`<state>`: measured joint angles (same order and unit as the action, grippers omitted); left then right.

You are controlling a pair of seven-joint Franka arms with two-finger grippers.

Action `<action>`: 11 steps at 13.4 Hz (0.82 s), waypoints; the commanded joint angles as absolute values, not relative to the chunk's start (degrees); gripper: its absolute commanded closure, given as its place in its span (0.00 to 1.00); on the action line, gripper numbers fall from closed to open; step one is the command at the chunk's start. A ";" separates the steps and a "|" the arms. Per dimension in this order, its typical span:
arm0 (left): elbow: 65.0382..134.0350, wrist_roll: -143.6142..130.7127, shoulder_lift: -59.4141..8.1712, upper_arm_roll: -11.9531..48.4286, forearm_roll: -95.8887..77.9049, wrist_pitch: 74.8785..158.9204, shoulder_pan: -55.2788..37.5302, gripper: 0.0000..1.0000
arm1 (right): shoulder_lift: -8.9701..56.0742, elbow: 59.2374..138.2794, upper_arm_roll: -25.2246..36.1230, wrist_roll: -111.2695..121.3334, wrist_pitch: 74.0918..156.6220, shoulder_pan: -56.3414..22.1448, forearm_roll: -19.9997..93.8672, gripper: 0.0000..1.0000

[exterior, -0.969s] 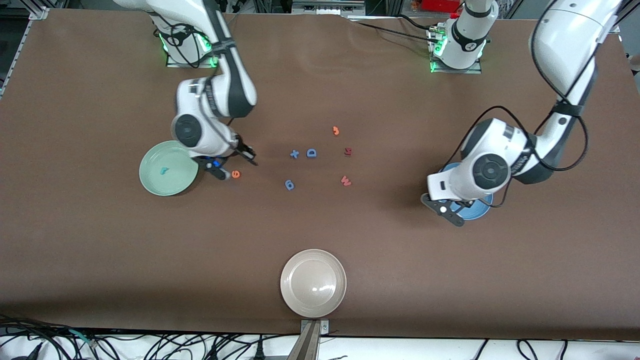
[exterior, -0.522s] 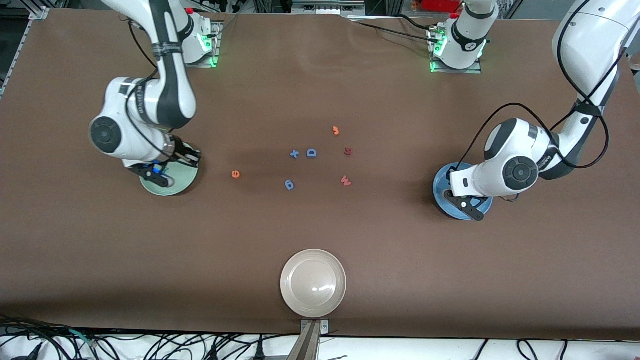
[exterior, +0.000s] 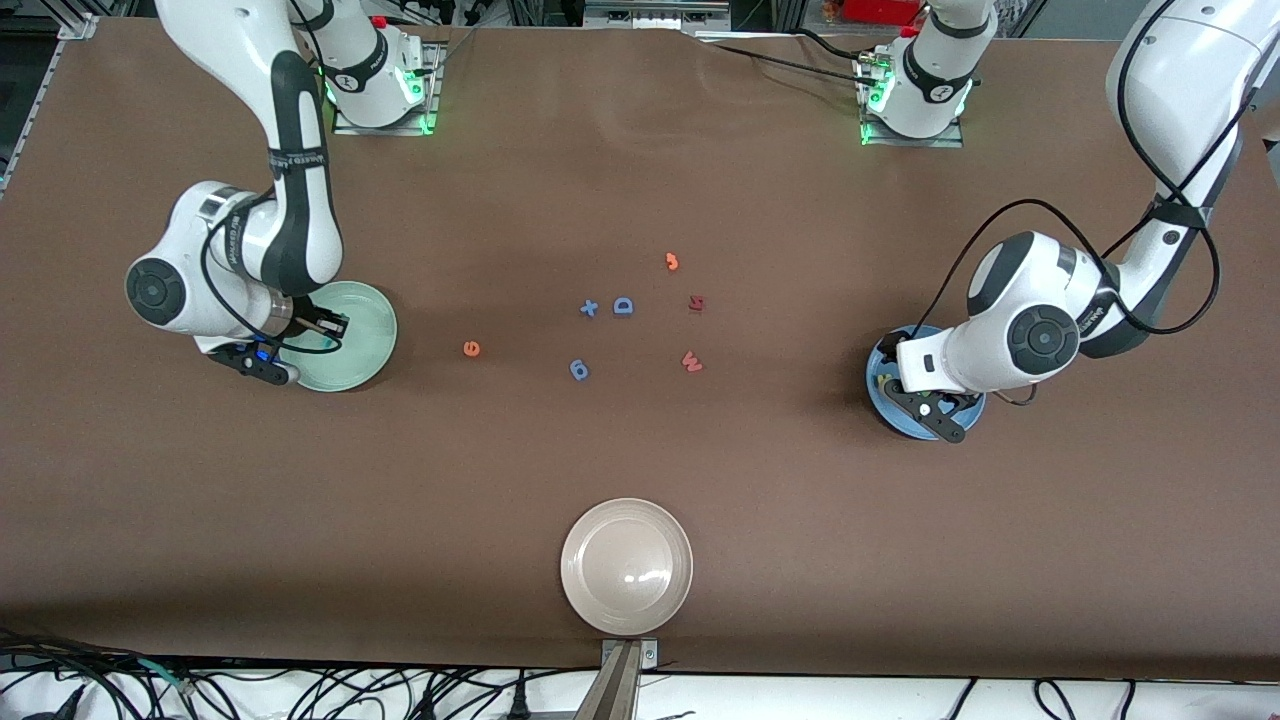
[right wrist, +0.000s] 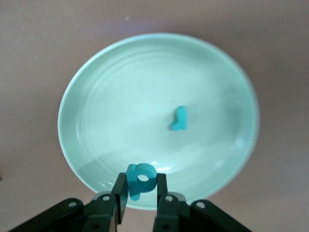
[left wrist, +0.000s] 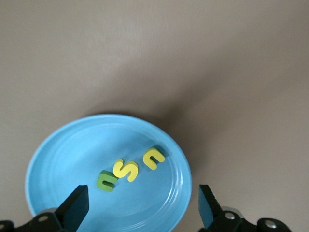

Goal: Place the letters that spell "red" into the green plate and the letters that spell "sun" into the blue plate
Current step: 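Place the u on the blue plate while the right gripper places p on green plate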

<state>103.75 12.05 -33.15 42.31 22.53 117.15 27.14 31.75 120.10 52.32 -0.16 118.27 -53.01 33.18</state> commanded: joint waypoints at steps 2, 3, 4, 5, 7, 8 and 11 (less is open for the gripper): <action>94.43 11.87 -30.94 45.69 21.45 106.47 27.60 0.00 | 36.91 120.06 49.31 4.48 121.54 -52.21 40.69 1.00; 91.52 10.47 -30.94 46.14 21.36 103.65 27.51 0.00 | 37.44 120.15 49.05 4.57 122.77 -52.03 40.69 1.00; 88.71 8.54 -30.94 46.75 20.49 100.84 27.34 0.00 | 38.22 120.15 49.04 5.53 123.04 -52.03 40.69 1.00; 85.72 6.35 -30.94 47.98 19.26 98.11 27.33 0.00 | 38.49 120.15 49.04 6.67 123.05 -51.94 40.78 1.00; 78.79 1.25 -30.94 50.09 18.90 89.69 27.25 0.00 | 38.50 120.15 49.04 6.94 122.78 -51.51 40.69 0.90; 75.36 0.19 -30.94 52.10 18.90 85.30 27.33 0.00 | 38.32 120.15 49.13 6.94 122.61 -51.59 40.69 0.51; 70.67 -4.29 -30.76 55.19 18.90 77.88 27.42 0.00 | 36.83 119.53 50.79 7.03 120.43 -51.94 40.69 0.01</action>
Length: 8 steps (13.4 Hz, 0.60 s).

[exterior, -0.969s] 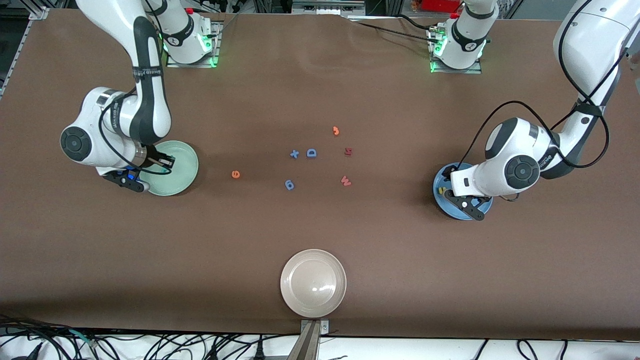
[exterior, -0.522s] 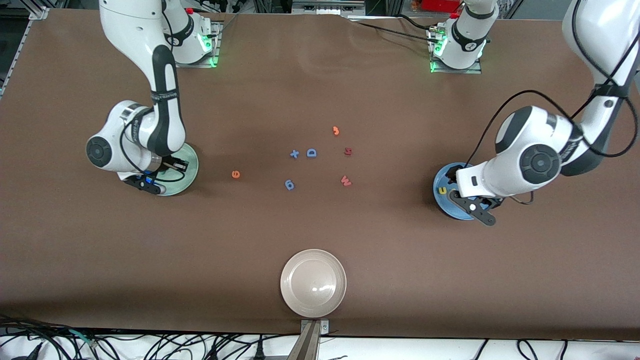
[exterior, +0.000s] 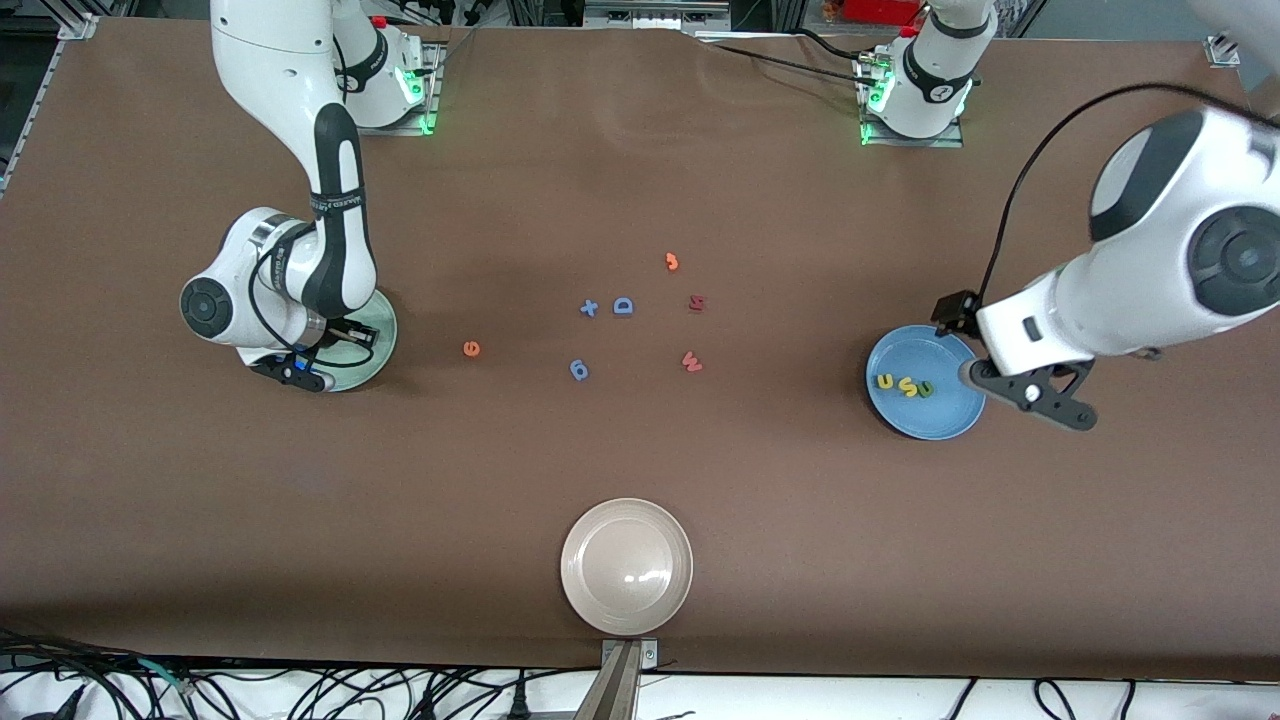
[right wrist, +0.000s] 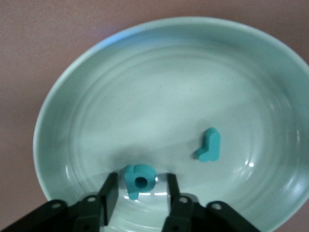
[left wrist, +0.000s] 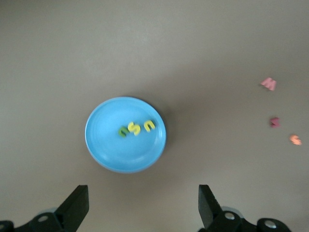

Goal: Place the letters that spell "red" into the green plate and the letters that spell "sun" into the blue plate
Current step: 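Raise the left gripper to rest while the right gripper reaches the orange e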

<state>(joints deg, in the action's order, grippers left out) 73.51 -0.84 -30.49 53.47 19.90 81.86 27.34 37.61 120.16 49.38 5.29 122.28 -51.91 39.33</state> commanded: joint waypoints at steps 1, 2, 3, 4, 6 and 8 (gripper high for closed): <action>70.58 -5.09 -29.54 55.54 18.90 77.61 27.51 0.00 | 36.22 118.92 51.93 7.03 118.15 -52.12 40.69 0.01; 70.58 -5.01 -29.01 55.46 18.81 77.61 27.77 0.00 | 35.78 117.52 53.34 6.68 115.34 -52.73 40.61 0.01; 70.58 -5.01 -29.00 55.46 18.81 77.61 27.86 0.00 | 35.68 116.12 55.44 6.24 112.18 -53.87 40.52 0.01; 70.58 -5.01 -29.00 55.46 18.63 77.61 27.86 0.00 | 35.68 114.80 57.63 5.81 109.54 -55.70 40.43 0.01; 70.66 -4.31 -27.00 54.59 17.50 77.61 27.43 0.00 | 35.77 113.65 60.11 3.53 108.72 -59.40 40.43 0.02; 71.36 -4.13 -25.15 50.65 12.59 77.96 26.81 0.00 | 35.77 112.25 61.69 0.11 108.98 -63.70 40.34 0.02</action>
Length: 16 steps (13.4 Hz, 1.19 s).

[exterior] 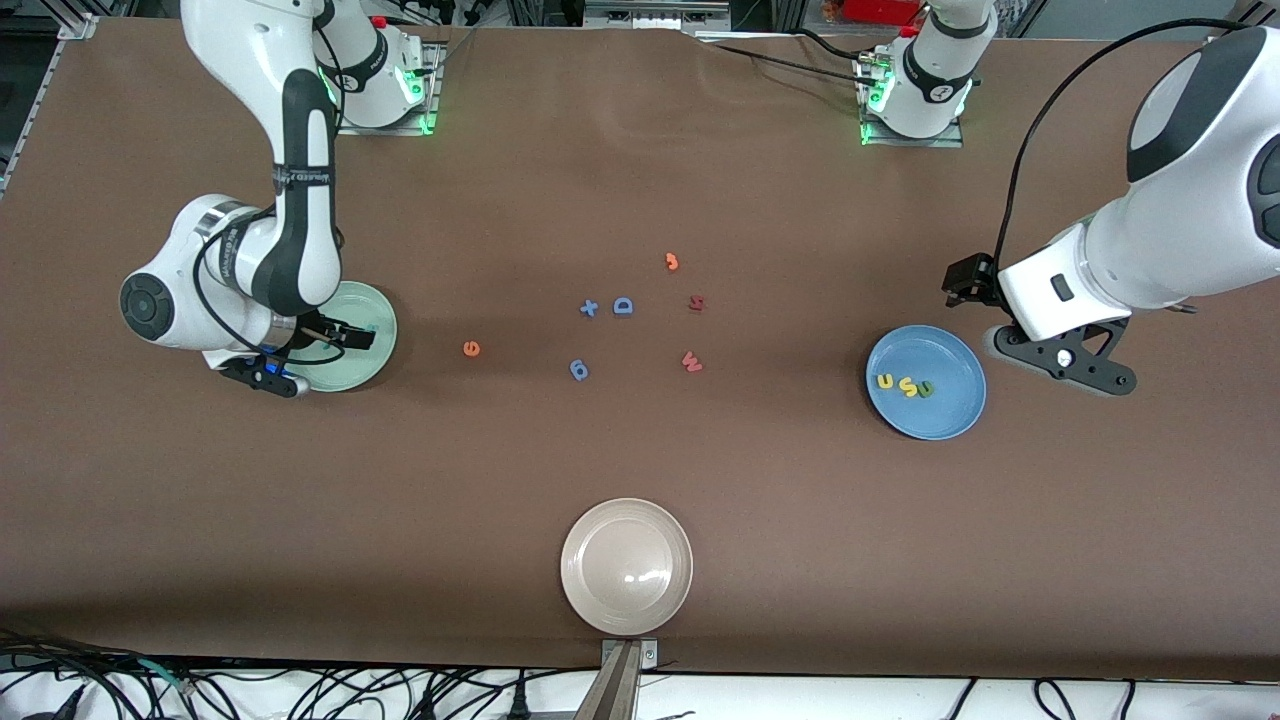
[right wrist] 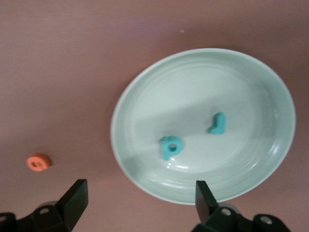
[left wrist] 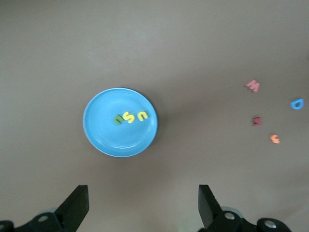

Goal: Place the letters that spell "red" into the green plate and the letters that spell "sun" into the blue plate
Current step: 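Raise the left gripper to rest while the right gripper reaches the orange e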

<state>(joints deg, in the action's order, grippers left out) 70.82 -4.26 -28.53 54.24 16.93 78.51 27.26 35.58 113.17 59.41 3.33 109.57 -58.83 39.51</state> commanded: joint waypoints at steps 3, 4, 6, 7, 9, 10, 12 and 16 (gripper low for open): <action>73.11 -3.78 -19.97 36.70 4.94 78.57 18.41 0.00 | 36.12 109.78 62.40 -2.98 109.16 -67.05 40.34 0.02; 74.95 -3.78 -17.52 31.69 2.92 80.23 15.15 0.00 | 36.65 109.69 62.32 -2.99 109.86 -67.93 40.34 0.02; 80.83 -4.30 -12.76 25.60 0.27 85.84 12.49 0.00 | 37.35 109.86 61.79 -3.16 112.66 -69.51 40.60 0.02; 82.77 -4.48 -11.27 24.53 0.26 88.22 12.13 0.00 | 37.96 110.04 61.53 -3.16 113.46 -70.13 40.69 0.04; 85.94 -4.57 -7.58 19.89 0.18 91.22 8.02 0.00 | 38.32 110.48 59.86 -3.95 115.39 -70.84 40.87 0.06; 85.96 -4.83 -6.43 17.78 0.09 90.97 5.56 0.00 | 38.32 111.00 58.37 -5.70 116.71 -70.93 40.87 0.06; 84.73 -5.80 -4.93 14.79 0.00 87.30 2.65 0.00 | 38.93 111.97 55.04 -8.60 121.44 -70.84 40.87 0.06; 85.32 -5.01 -4.75 3.00 -7.28 87.34 -4.56 0.00 | 41.13 112.94 51.50 -10.28 127.26 -70.14 41.66 0.06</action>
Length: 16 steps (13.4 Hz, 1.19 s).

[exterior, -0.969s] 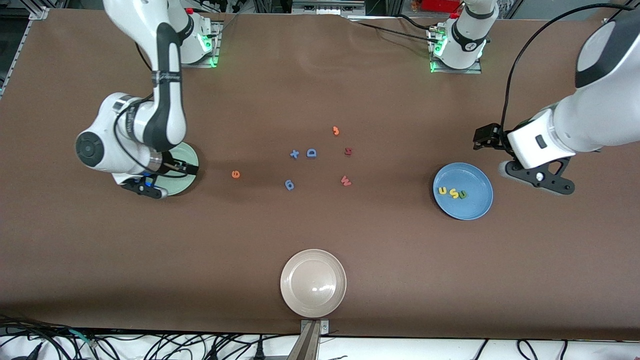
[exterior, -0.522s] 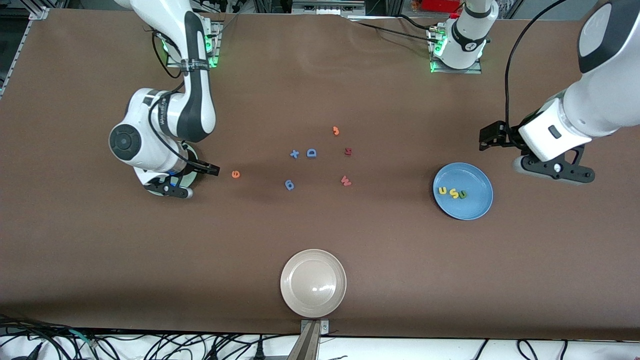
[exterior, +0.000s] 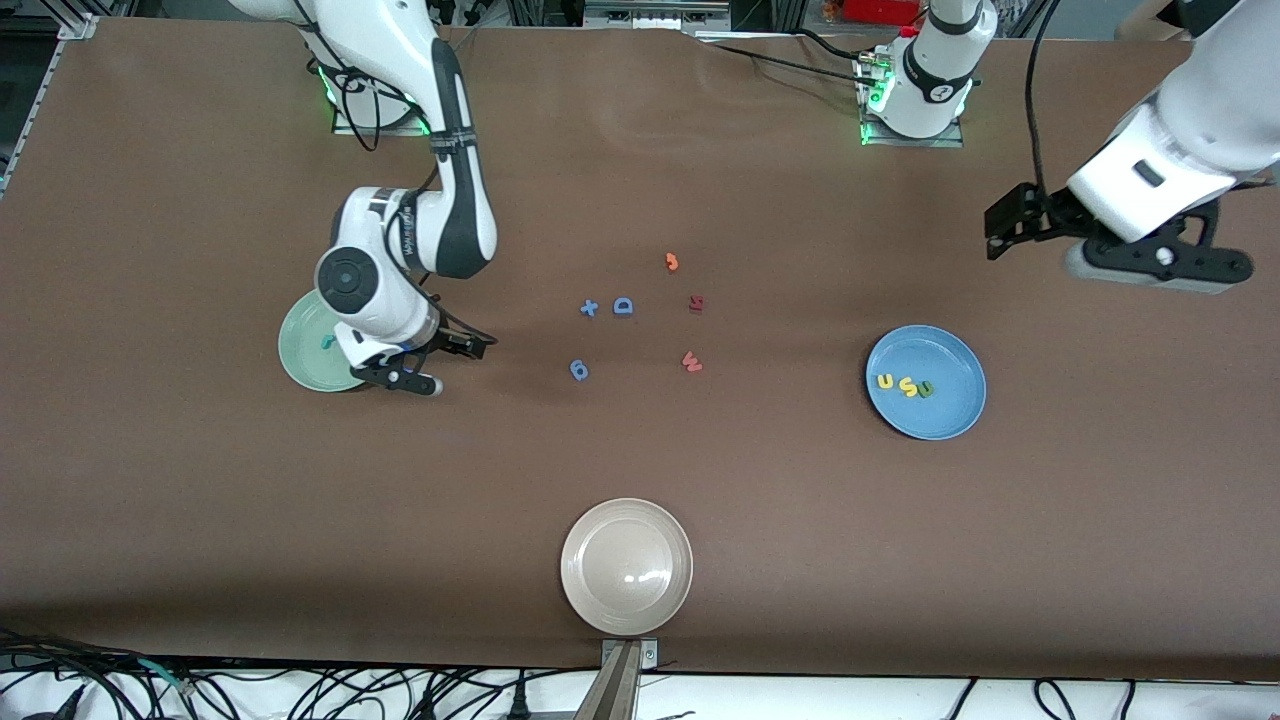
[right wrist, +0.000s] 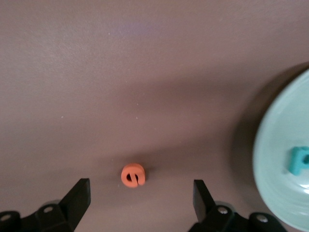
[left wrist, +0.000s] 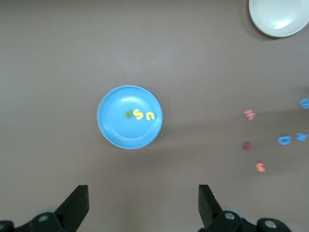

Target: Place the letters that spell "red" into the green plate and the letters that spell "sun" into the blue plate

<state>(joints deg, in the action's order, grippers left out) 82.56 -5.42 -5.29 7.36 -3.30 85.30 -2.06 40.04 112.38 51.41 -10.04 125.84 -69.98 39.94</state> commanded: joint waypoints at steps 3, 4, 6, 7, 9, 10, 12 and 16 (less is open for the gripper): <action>88.59 -5.27 -4.39 2.99 -6.51 92.36 -4.75 0.00 | 41.66 114.52 50.89 -10.28 127.35 -69.79 42.36 0.06; 88.94 -5.53 -4.22 3.08 -3.55 93.07 -5.62 0.00 | 42.18 114.61 50.28 -10.28 127.44 -69.79 42.80 0.06; 90.69 -5.89 -2.56 3.08 -0.62 93.25 -7.03 0.00 | 43.06 114.87 48.52 -10.28 129.45 -69.61 46.21 0.06; 92.36 -5.54 -1.59 3.08 -0.62 94.04 -6.94 0.00 | 43.33 114.70 48.34 -10.20 129.72 -69.52 47.19 0.06; 93.60 -4.75 -0.97 2.12 -0.44 95.36 -6.94 0.00 | 43.59 114.61 48.34 -10.20 129.73 -69.52 47.46 0.06; 93.60 -4.40 -0.88 1.15 -0.44 95.36 -7.03 0.00 | 43.68 114.61 48.34 -10.20 129.73 -69.52 47.46 0.06; 93.60 -0.20 -0.97 -0.87 -0.53 95.36 -7.29 0.00 | 44.21 114.70 48.34 -10.20 130.08 -69.52 47.46 0.09; 96.31 -0.17 0.52 -4.39 -1.67 97.89 -9.93 0.00 | 44.56 114.61 48.34 -10.11 129.99 -69.52 47.46 0.65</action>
<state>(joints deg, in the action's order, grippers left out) 92.08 -1.08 -2.59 -2.93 -1.85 94.81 -8.29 43.48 114.62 48.39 -10.39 129.49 -69.65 46.31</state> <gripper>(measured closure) 0.000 0.308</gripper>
